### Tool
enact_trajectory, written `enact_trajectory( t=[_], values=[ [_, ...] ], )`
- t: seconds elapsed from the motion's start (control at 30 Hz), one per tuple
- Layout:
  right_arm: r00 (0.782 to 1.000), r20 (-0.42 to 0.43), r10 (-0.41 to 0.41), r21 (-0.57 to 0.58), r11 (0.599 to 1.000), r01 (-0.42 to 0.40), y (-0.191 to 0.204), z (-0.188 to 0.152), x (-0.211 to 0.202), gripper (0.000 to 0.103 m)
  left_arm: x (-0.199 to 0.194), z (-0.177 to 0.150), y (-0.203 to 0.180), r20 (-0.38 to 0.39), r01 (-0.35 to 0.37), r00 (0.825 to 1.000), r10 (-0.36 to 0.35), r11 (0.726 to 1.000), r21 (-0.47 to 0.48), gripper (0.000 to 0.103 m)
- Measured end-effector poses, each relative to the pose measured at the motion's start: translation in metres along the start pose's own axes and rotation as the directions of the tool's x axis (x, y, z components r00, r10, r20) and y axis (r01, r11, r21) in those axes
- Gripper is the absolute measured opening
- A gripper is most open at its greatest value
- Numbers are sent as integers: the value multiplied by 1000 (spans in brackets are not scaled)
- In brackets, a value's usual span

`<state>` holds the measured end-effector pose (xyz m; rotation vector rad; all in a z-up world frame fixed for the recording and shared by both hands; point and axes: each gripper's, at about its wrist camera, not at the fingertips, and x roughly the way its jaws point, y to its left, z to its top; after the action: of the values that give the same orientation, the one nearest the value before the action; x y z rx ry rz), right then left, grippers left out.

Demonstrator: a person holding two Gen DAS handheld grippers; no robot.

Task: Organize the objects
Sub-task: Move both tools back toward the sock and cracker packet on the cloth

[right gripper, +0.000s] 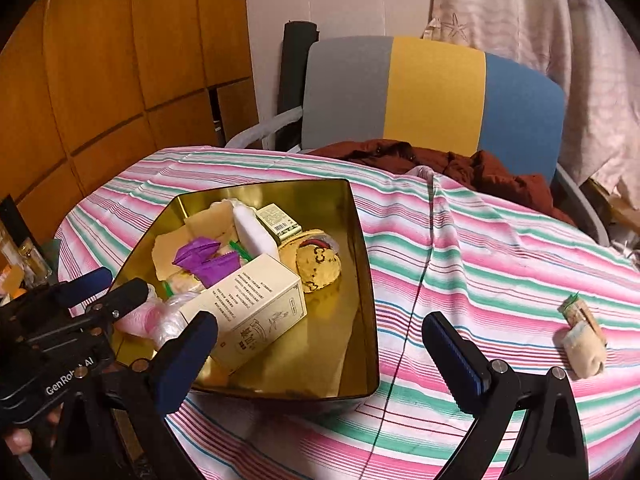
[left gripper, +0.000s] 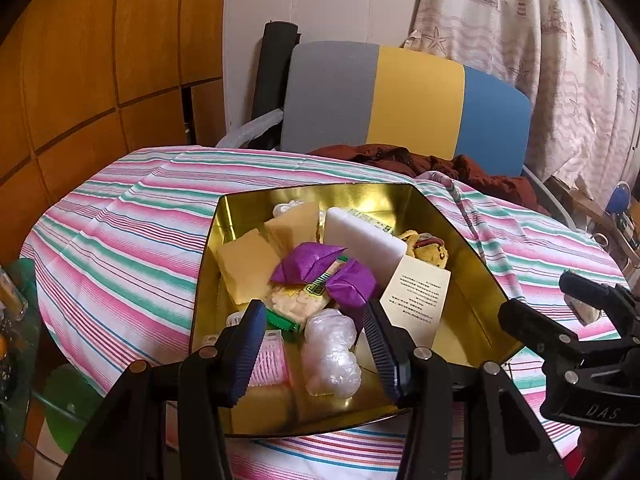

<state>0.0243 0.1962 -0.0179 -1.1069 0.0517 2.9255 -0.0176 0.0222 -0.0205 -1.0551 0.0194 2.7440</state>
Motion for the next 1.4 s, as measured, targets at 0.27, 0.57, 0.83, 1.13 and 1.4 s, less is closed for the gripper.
enact_trajectory(
  t=[0.27,0.57,0.83,1.13,1.4],
  values=[
    [999,17,-41,-15,999,41,1,2,-3,103,0,-1,-3,-2,-25,1000,25,1000,14,51],
    [996,9,-88,9,996,88,-17,1,-4,103,-2,0,-8,4,-17,1000,17,999,44,51],
    [991,-5,-132,19,991,132,-36,5,-5,103,-3,1,-16,12,0,1000,-1,997,80,51],
    [983,-54,-175,106,978,180,-89,13,-7,103,-2,2,-23,8,23,1000,-24,994,108,51],
    [964,-90,-250,206,943,263,-159,17,-18,103,-3,6,-27,14,47,999,-49,992,114,51]
  ],
)
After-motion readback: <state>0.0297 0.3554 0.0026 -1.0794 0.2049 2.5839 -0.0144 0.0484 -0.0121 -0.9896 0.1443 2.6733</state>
